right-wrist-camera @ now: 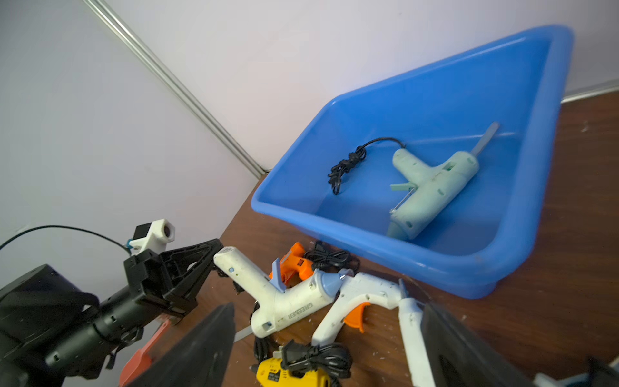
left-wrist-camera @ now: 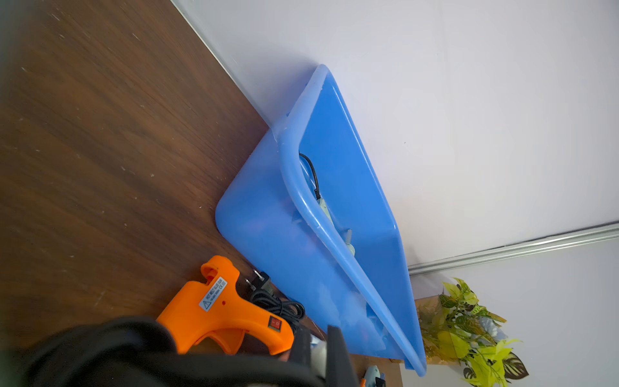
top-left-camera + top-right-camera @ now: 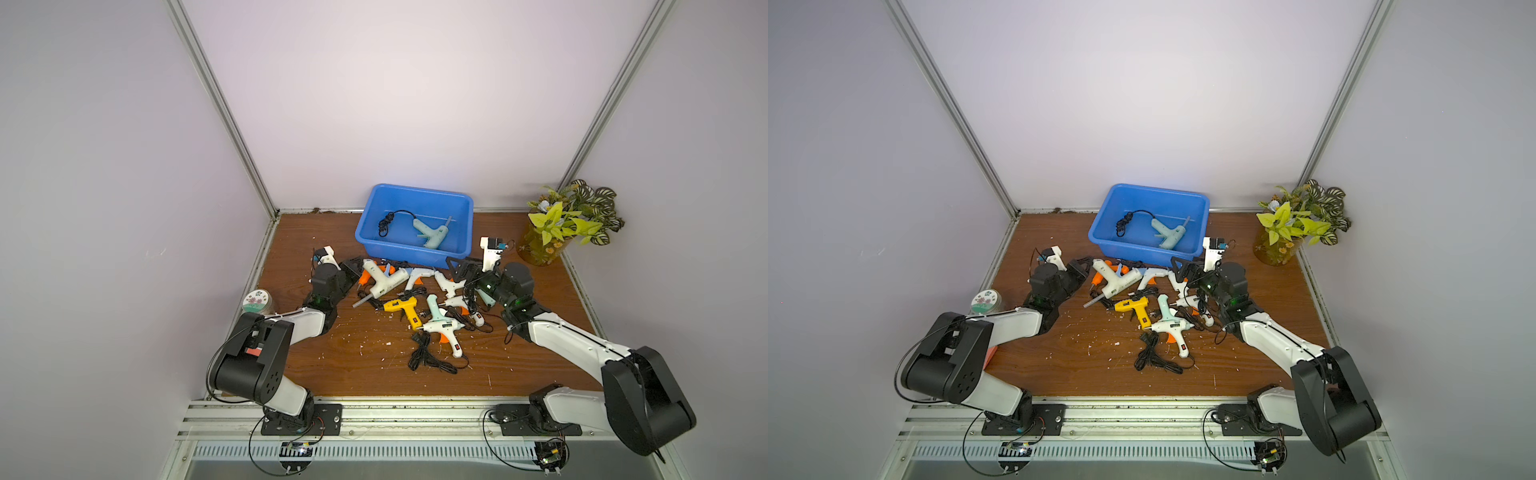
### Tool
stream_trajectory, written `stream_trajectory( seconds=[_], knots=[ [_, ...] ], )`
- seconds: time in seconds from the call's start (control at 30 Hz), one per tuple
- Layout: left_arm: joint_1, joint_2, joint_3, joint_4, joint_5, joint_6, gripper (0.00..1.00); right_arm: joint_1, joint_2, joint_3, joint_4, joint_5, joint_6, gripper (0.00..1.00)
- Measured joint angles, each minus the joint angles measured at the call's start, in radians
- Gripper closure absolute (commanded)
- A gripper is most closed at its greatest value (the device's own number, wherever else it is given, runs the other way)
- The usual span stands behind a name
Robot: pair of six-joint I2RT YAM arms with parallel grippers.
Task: Put the hot melt glue gun into the storage box
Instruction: Pick up the hot melt adhesive gun from the center of the board, then place the hot melt adhesive gun in the storage box.
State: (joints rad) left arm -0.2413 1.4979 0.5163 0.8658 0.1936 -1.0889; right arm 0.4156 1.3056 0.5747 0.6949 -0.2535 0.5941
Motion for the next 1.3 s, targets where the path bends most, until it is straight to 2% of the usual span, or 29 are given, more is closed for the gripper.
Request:
stream_trajectory(
  seconds=[0.1, 0.2, 0.43, 0.63, 0.93, 1.23, 1.3],
  knots=[
    [-0.008, -0.028, -0.011, 0.000, 0.005, 0.019, 1.00, 0.038, 0.062, 0.003, 0.028, -0.041, 0.009, 0.11],
    [-0.015, -0.050, -0.013, 0.000, 0.017, 0.045, 1.00, 0.099, 0.109, 0.030, 0.019, -0.048, -0.040, 0.11],
    [-0.036, -0.082, -0.001, -0.008, 0.088, 0.108, 1.00, 0.241, 0.180, 0.168, -0.018, -0.044, -0.254, 0.12],
    [-0.079, -0.108, 0.119, -0.130, 0.154, 0.185, 1.00, 0.248, 0.288, 0.284, -0.023, -0.142, -0.352, 0.15],
    [-0.099, -0.216, 0.262, -0.332, 0.233, 0.319, 1.00, 0.245, 0.402, 0.538, -0.174, -0.268, -0.476, 0.16],
    [-0.099, -0.237, 0.284, -0.432, 0.288, 0.372, 1.00, 0.245, 0.438, 0.623, -0.231, -0.361, -0.507, 0.35],
    [-0.099, -0.237, 0.284, -0.442, 0.297, 0.377, 1.00, 0.245, 0.446, 0.628, -0.233, -0.381, -0.502, 0.36]
  ],
)
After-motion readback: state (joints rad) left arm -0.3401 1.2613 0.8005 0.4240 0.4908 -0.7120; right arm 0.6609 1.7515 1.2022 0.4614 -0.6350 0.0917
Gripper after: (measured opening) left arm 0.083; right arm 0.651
